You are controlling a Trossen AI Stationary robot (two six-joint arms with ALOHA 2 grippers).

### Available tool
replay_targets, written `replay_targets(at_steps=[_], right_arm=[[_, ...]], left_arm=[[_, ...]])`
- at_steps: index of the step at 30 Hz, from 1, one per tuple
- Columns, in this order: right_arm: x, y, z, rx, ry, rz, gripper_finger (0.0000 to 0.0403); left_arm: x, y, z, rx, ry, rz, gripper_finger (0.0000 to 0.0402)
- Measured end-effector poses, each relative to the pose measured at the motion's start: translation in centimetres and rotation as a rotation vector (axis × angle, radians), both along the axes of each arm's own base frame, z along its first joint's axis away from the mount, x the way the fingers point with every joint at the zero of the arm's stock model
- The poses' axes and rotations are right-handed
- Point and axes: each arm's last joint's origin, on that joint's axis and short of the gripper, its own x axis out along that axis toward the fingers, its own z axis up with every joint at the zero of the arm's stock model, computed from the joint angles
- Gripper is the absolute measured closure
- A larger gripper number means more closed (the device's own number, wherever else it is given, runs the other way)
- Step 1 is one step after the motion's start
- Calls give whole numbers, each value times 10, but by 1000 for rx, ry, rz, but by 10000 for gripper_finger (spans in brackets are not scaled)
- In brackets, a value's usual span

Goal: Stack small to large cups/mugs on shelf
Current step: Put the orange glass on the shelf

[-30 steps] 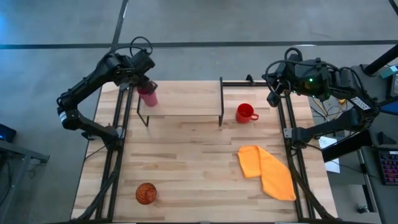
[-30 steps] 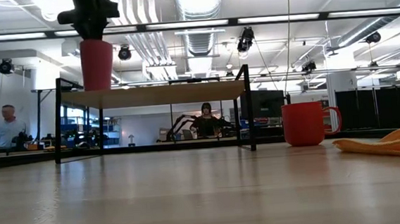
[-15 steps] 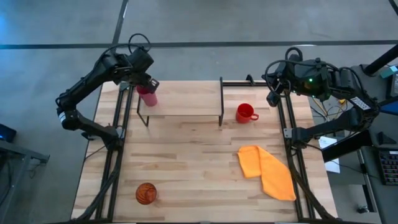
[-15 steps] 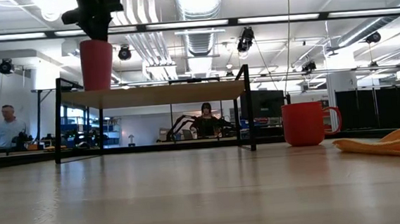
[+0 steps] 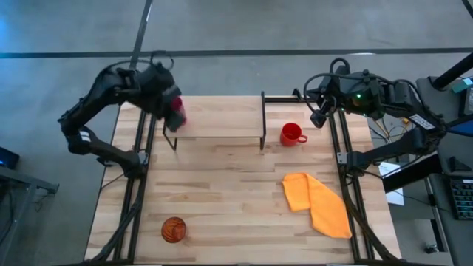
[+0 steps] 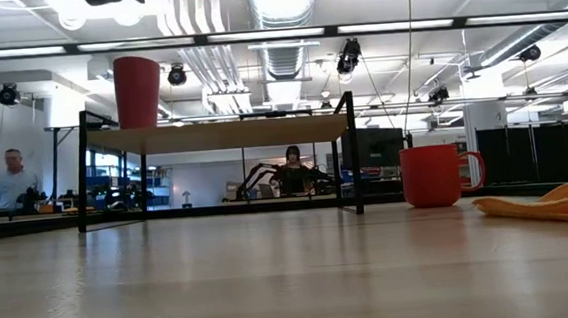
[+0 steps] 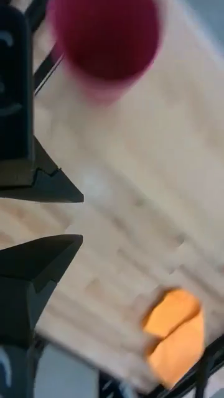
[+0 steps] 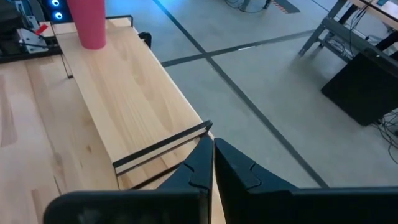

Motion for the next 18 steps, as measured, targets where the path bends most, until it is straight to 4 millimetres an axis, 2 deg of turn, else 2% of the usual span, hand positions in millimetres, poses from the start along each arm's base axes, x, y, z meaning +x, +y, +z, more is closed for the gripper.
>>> replay_targets(at_steps=[9,18], right_arm=[[7,-1,-3,0,21,2,394],[7,-1,-3,1,22,2,394]], left_arm=[[31,-79,-15,-211,87,-96,323],[58,-161,-45,-438,317,135,323]])
